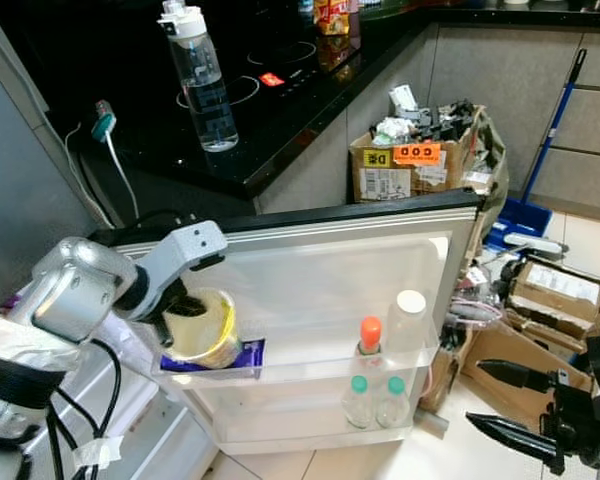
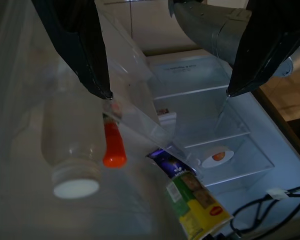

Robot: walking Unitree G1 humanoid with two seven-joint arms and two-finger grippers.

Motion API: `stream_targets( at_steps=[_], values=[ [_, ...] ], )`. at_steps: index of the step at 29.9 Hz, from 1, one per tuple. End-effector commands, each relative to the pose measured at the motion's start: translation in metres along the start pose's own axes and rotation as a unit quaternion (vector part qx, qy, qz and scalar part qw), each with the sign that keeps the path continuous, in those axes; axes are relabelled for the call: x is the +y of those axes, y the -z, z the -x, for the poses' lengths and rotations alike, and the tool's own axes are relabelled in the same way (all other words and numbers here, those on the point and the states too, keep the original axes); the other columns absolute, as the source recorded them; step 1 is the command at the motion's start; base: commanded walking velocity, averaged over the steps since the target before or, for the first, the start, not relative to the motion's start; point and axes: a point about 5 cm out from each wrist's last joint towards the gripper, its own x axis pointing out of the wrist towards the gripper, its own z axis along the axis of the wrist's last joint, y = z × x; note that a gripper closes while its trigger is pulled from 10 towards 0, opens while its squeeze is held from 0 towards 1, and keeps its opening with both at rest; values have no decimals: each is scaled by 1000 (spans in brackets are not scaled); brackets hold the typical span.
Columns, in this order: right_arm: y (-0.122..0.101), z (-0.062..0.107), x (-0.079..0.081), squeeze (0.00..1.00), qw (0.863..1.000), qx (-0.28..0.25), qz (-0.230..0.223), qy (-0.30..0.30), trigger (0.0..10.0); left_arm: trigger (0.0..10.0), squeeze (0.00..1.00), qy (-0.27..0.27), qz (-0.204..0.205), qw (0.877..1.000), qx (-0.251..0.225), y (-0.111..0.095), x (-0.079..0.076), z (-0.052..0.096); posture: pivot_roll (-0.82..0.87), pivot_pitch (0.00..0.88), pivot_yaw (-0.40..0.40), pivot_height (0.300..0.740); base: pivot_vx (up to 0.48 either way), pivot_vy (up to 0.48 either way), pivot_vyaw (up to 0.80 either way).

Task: Restocking fridge

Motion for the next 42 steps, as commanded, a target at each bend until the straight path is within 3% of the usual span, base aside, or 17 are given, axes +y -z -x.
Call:
stream_targets(
  at_steps=[1, 12, 17, 23, 42],
  values=[
    [-2, -2, 2, 0, 1000, -4, -1, -5, 10000, 10000, 0, 4, 10, 1000, -14, -5, 0, -5, -45, 9, 91, 740, 0, 0, 0],
    [-5, -2, 3, 0, 1000, -4, 3, -7, 10000, 10000, 0, -1, 33, 998, -51, -18, 0, -19, -50, 16, 90, 740, 0, 0, 0],
    [-4, -4, 5, 0, 1000, -3, 3, -9, 10000, 10000, 0, -1, 38, 996, -76, -23, -6, -37, -56, 25, 87, 740, 0, 0, 0],
    [-4, -3, 5, 0, 1000, -2, 2, -9, 10000, 10000, 0, -22, 49, 995, -85, -25, -3, -45, -58, 27, 86, 740, 0, 0, 0],
    [-6, -6, 7, 0, 1000, -3, 8, -12, 10000, 10000, 0, -56, 114, 991, -37, -8, -8, -82, -69, 12, 91, 740, 0, 0, 0]
  ],
)
